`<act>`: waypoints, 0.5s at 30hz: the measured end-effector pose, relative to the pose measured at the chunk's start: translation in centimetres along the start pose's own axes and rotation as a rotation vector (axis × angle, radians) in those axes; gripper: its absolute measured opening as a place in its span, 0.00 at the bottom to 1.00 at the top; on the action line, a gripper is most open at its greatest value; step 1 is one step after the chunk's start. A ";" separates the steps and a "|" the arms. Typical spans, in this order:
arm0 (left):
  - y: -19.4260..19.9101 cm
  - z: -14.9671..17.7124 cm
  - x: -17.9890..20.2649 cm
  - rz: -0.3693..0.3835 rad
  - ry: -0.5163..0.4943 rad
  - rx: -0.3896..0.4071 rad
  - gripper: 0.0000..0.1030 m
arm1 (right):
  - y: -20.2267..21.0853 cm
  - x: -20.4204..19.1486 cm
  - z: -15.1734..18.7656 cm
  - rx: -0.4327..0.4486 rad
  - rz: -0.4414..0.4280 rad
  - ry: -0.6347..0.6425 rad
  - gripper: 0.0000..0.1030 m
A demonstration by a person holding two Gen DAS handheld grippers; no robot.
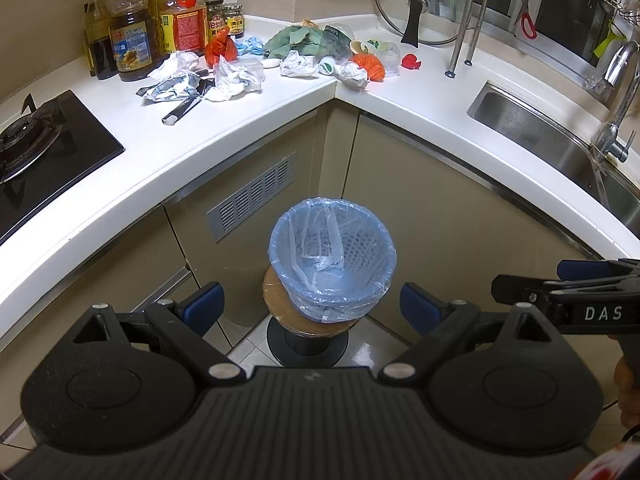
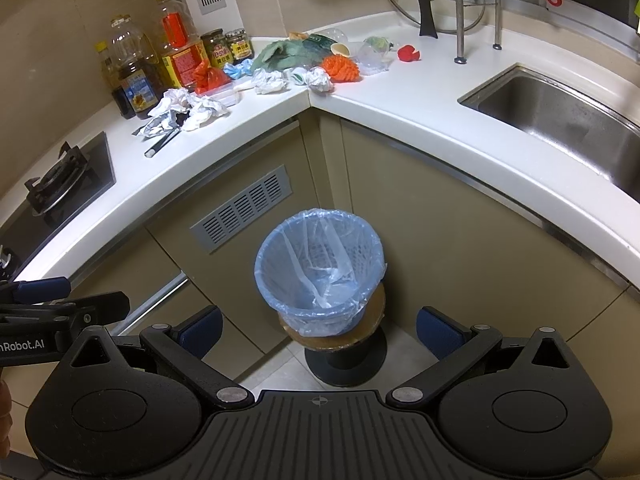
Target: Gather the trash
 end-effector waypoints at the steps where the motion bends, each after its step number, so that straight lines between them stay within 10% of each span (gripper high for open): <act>1: 0.0 -0.1 0.0 0.000 0.000 0.001 0.91 | 0.0 -0.1 0.0 0.000 0.000 0.001 1.00; 15: 0.3 0.0 -0.2 0.000 0.000 0.002 0.91 | -0.1 -0.1 0.0 0.002 -0.001 0.001 1.00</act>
Point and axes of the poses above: each gripper's, at about its wrist camera, not at the fingertips, and y roughly against the way its jaws point, x to its right, z to its underside, the point moved 6 cm from there along -y, roughly the way its jaws point, and after that the axes turned 3 degrees about -y, right-handed, at the moved point
